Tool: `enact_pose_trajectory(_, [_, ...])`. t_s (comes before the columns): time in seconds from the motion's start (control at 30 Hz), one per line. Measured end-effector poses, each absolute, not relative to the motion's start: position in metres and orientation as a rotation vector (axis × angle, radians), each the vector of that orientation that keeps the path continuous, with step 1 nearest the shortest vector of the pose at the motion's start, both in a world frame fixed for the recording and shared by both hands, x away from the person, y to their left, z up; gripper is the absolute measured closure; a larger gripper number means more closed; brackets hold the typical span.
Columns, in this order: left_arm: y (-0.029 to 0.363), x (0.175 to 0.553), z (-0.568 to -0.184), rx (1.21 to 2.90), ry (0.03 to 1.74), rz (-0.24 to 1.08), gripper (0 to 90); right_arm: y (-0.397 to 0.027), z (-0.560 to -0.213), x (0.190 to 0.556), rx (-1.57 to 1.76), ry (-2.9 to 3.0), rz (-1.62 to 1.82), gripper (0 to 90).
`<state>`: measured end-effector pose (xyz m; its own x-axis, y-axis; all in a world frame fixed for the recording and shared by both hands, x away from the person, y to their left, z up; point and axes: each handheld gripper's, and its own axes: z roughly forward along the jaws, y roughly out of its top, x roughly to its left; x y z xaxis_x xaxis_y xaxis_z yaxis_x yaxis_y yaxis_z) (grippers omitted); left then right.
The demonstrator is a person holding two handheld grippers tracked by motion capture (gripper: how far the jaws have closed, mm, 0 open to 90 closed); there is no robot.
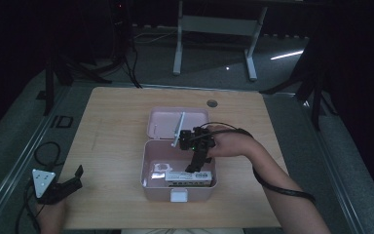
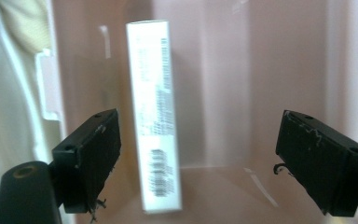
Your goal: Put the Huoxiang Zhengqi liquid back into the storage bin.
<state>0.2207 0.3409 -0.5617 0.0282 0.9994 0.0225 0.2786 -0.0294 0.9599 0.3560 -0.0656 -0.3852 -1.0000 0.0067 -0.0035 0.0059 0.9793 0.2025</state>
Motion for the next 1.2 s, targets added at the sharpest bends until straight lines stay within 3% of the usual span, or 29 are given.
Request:
enact_pose_trajectory(0.23, [0.341, 0.221, -0.562, 1.452, 1.385, 1.061, 4.5, -0.097, -0.369, 0.364, 0.067, 3.019, 0.499, 13.6])
enact_pose_trajectory(0.6, [0.341, 0.221, -0.562, 1.446, 1.388, 1.063, 4.5, -0.149, -0.378, 0.378, 0.234, 2.895, 0.632, 13.6])
enact_pose_trajectory(1.2, [0.34, 0.221, -0.562, 1.445, 1.385, 1.067, 4.5, -0.227, -0.433, 0.399, 0.597, 2.706, 0.768, 13.2])
